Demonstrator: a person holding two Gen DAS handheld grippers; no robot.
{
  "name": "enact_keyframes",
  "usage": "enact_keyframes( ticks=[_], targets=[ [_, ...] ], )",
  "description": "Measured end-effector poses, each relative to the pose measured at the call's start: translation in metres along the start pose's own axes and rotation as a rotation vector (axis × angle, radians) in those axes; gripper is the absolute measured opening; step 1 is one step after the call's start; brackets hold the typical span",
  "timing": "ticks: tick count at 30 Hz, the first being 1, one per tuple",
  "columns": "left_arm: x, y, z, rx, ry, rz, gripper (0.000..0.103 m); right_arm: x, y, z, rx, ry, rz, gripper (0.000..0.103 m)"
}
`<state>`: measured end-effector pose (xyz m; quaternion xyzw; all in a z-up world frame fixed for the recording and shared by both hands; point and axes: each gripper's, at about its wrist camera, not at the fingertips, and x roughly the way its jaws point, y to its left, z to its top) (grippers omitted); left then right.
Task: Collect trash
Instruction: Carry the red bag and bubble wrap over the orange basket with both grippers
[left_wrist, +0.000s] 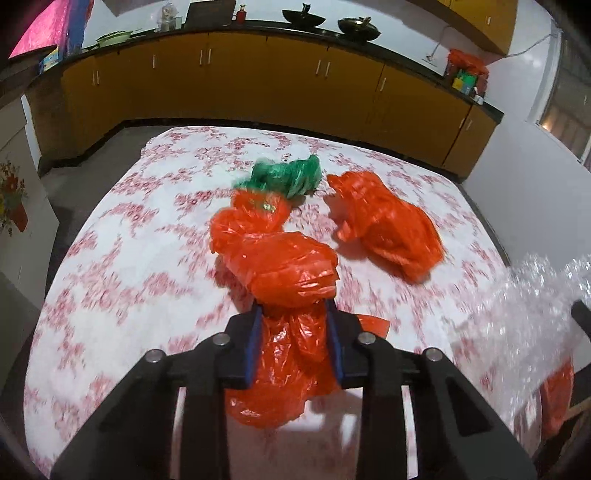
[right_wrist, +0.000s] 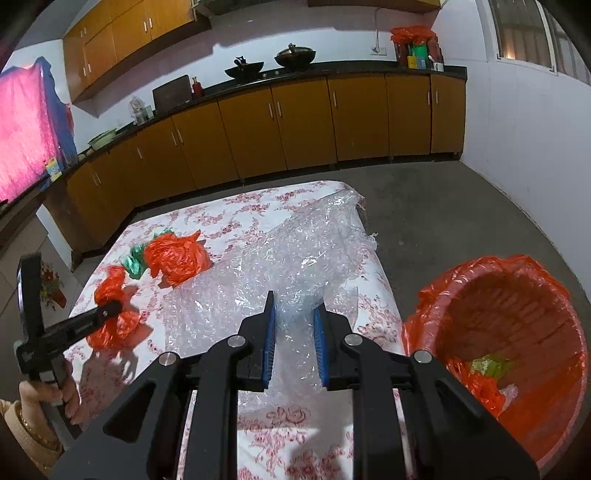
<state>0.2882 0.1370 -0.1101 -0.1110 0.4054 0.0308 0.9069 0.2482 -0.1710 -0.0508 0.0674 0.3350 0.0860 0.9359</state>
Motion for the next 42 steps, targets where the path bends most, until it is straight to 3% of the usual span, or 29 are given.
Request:
enact_keyframes(
  ticks=[9,21,42],
  targets=[
    [-0.048,-0.015,-0.014,0.024,-0.042,-0.064,0.03,-0.035,-0.009,-0.007,0.02,-0.041,-0.014,0.019],
    [-0.094,-0.087,-0.013,0.145,-0.111,-0.207,0.03,-0.083,-0.049,-0.014,0.083,-0.105,-0.109,0.019],
    [-0.104,-0.188,-0.036,0.345,-0.096,-0.388,0.03,-0.119,-0.114,-0.032,0.179,-0.161,-0.294,0.019]
  ],
)
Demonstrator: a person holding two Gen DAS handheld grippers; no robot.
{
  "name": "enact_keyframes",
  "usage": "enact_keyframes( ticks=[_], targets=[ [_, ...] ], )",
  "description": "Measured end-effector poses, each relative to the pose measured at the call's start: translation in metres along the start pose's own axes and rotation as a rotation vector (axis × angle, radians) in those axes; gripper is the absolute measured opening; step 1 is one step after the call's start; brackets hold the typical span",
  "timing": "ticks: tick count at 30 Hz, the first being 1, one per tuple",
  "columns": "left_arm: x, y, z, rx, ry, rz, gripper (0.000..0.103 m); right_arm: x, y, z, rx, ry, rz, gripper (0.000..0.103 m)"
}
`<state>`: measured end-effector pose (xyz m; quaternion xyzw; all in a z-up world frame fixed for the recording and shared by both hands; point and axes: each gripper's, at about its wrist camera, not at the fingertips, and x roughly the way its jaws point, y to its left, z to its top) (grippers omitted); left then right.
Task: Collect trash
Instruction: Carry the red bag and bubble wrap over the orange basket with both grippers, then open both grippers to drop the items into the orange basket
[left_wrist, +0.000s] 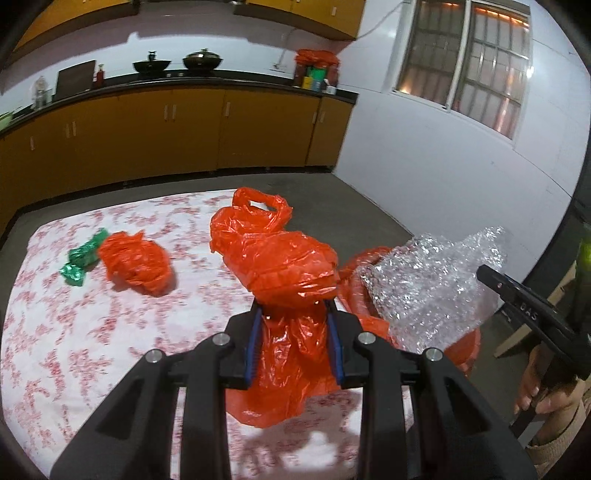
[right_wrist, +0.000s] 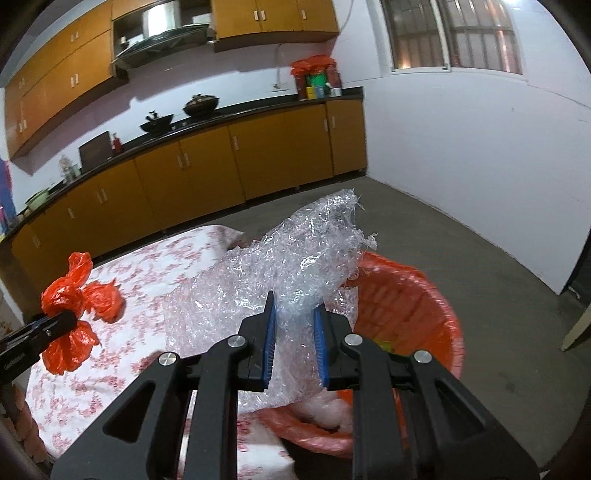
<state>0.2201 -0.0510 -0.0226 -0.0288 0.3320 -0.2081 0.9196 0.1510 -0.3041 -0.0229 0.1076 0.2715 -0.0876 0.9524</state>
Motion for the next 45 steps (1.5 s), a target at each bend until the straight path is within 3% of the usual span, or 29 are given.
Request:
enact_keyframes(
  ticks=[24,45],
  targets=[
    [0.059,-0.069,-0.002,0.081,0.064,-0.184,0.03,0.008,-0.057,-0.005,0.05,-0.011,-0.224,0.019],
    [0.12,-0.118,-0.012,0.102,0.156,-0.269,0.032,0.031,-0.089,-0.002,0.093,0.01,-0.293,0.02]
  ],
)
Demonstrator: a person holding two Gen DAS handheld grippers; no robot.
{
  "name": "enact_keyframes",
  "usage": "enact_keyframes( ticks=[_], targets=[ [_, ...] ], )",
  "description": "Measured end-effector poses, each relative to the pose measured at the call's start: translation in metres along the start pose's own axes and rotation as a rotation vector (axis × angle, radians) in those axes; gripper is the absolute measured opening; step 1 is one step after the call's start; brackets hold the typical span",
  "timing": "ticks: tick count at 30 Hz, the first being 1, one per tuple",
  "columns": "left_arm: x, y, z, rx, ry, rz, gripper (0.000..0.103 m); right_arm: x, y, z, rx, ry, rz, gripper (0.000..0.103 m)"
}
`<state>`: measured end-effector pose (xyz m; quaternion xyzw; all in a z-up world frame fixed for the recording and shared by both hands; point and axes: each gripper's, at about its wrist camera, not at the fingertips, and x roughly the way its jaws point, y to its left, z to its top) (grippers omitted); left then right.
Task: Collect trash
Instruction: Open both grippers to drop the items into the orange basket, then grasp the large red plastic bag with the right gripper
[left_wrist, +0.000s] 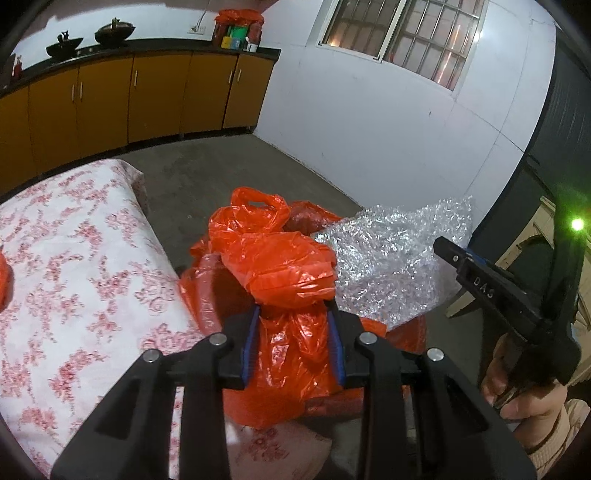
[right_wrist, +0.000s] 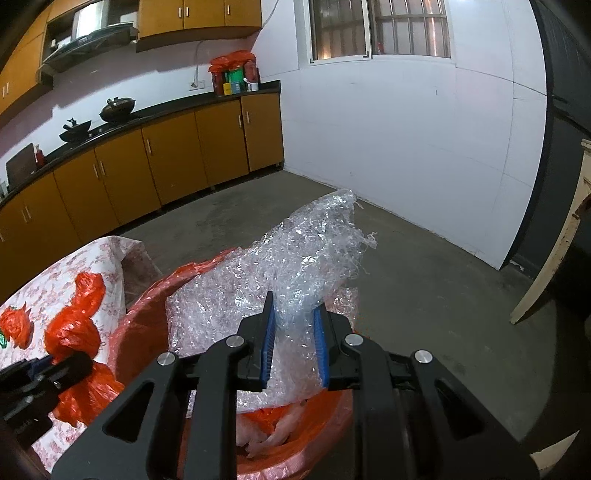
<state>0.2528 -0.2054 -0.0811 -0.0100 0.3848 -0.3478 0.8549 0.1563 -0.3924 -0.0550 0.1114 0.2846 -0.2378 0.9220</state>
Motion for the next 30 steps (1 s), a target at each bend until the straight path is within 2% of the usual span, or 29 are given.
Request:
enact_keyframes(
  ticks=[2,5,7,8,14,17,23,30],
  targets=[
    [0.006,-0.001,0.0,-0.006,0.01,-0.004,0.033,0.001,-0.001,0.002,0.005,0.001,0.004,0.02],
    [0.014,-0.001,-0.002,-0.005,0.023,-0.004,0.037,0.004,-0.003,0.003,0.017,0.011,0.023,0.026],
    [0.017,0.0,-0.004,-0.009,0.029,-0.004,0.045,0.005,-0.005,0.002,0.027,0.018,0.039,0.041],
    [0.018,0.001,-0.005,-0.013,0.032,-0.004,0.046,0.005,-0.006,0.002,0.03,0.019,0.043,0.044],
    [0.017,0.01,-0.008,-0.037,0.043,0.009,0.052,0.002,-0.005,0.001,0.027,0.014,0.043,0.047],
    [0.009,0.017,-0.008,-0.045,0.027,0.029,0.058,0.0,-0.004,0.003,0.02,0.01,0.041,0.048],
    [-0.018,0.037,-0.012,-0.051,-0.023,0.107,0.062,-0.009,0.015,0.008,-0.032,-0.002,0.081,0.048],
    [-0.065,0.084,-0.025,-0.068,-0.094,0.275,0.069,-0.027,0.074,0.014,-0.14,-0.005,0.247,0.051]
  ],
)
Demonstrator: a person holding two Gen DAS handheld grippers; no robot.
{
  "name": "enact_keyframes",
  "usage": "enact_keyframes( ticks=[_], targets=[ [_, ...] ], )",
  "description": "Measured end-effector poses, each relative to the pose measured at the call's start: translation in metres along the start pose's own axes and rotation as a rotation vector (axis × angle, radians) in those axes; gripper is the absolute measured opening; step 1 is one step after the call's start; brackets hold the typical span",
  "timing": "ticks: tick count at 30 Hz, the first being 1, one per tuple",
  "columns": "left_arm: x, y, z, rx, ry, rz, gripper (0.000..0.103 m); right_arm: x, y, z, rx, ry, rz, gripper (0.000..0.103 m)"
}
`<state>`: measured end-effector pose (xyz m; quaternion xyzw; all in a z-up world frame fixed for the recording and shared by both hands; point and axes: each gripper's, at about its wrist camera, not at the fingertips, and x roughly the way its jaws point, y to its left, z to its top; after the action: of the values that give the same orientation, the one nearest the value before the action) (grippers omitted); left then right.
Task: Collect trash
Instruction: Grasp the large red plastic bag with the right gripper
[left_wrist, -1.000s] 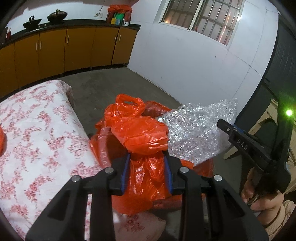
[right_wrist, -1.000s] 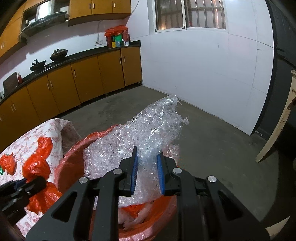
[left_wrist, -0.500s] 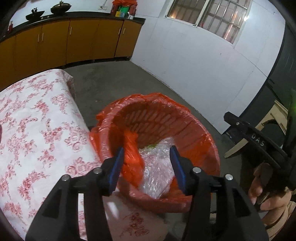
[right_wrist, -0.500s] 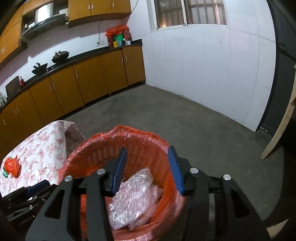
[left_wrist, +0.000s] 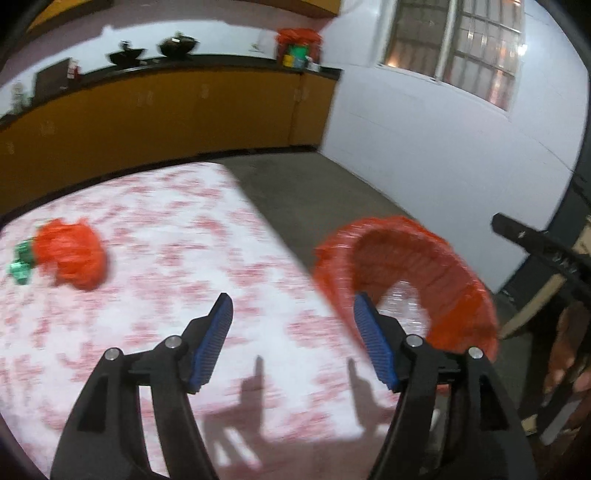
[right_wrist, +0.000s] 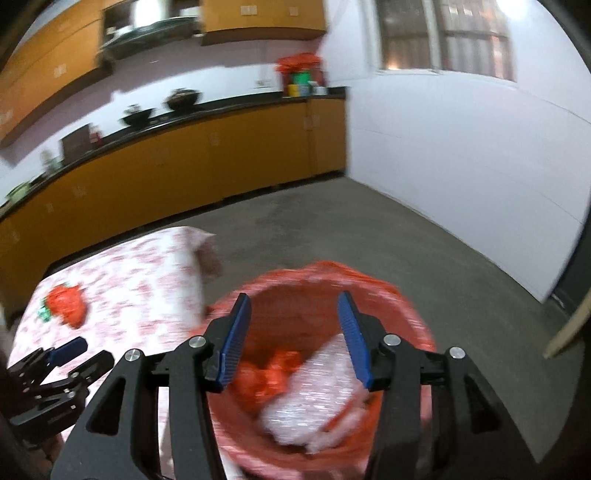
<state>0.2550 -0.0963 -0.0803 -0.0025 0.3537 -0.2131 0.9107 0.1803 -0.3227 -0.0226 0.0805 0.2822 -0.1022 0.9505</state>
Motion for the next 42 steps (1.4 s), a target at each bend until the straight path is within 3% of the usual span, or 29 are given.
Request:
enact_keyframes(
  ticks=[6,14,19,28,42],
  targets=[
    [-0.038,0.077,-0.009,-0.098,-0.048,0.198,0.072,0.006,0.079,0.01,-0.085,0.023,0.198,0.055],
    [-0.094,0.179,-0.034,-0.211,-0.105,0.476,0.077,0.028,0.179,0.007,-0.198,0.061,0.357,0.068],
    [-0.117,0.228,-0.048,-0.285,-0.125,0.581,0.082,0.054,0.237,-0.004,-0.242,0.106,0.421,0.087],
    [-0.138,0.287,-0.063,-0.422,-0.152,0.655,0.084,0.111,0.31,-0.026,-0.307,0.17,0.46,0.088],
    [-0.13,0.324,-0.064,-0.467,-0.135,0.66,0.084,0.154,0.365,-0.039,-0.454,0.189,0.417,0.088]
  ],
)
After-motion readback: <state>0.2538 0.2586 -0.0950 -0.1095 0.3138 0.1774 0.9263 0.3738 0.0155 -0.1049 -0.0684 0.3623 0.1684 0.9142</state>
